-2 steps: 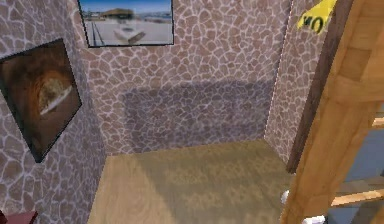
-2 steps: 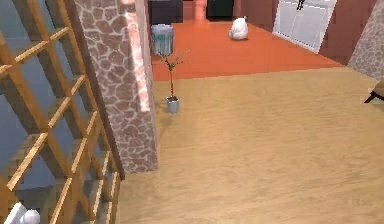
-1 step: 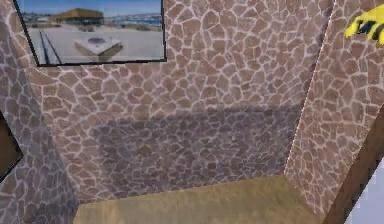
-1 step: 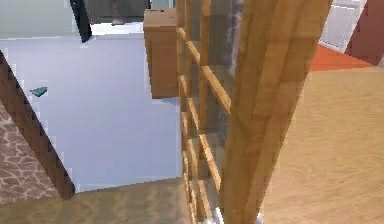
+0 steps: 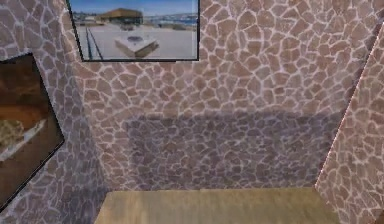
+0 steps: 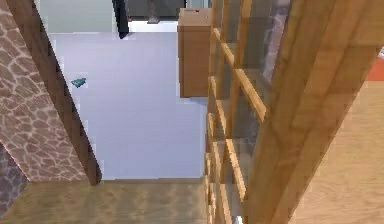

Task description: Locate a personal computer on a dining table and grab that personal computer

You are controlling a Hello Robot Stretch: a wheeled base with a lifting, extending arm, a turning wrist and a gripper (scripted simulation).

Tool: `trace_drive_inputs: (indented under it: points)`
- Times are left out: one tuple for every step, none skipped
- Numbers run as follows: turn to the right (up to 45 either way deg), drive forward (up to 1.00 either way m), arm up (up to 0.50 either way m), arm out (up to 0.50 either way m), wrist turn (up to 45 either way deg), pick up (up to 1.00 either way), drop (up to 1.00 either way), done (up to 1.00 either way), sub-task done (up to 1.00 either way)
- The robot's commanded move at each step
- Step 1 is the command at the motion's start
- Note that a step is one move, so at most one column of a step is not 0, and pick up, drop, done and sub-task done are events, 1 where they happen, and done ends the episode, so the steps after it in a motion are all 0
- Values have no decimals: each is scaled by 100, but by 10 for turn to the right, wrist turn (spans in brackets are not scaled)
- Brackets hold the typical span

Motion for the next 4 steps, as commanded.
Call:
trace_drive_inputs:
  points:
    - [0, 15, 0, 0, 0, 0, 0, 0, 0]
    - [450, 0, 0, 0, 0, 0, 0, 0, 0]
    - [300, 0, 0, 0, 0, 0, 0, 0, 0]
    - [0, 100, 0, 0, 0, 0, 0, 0, 0]
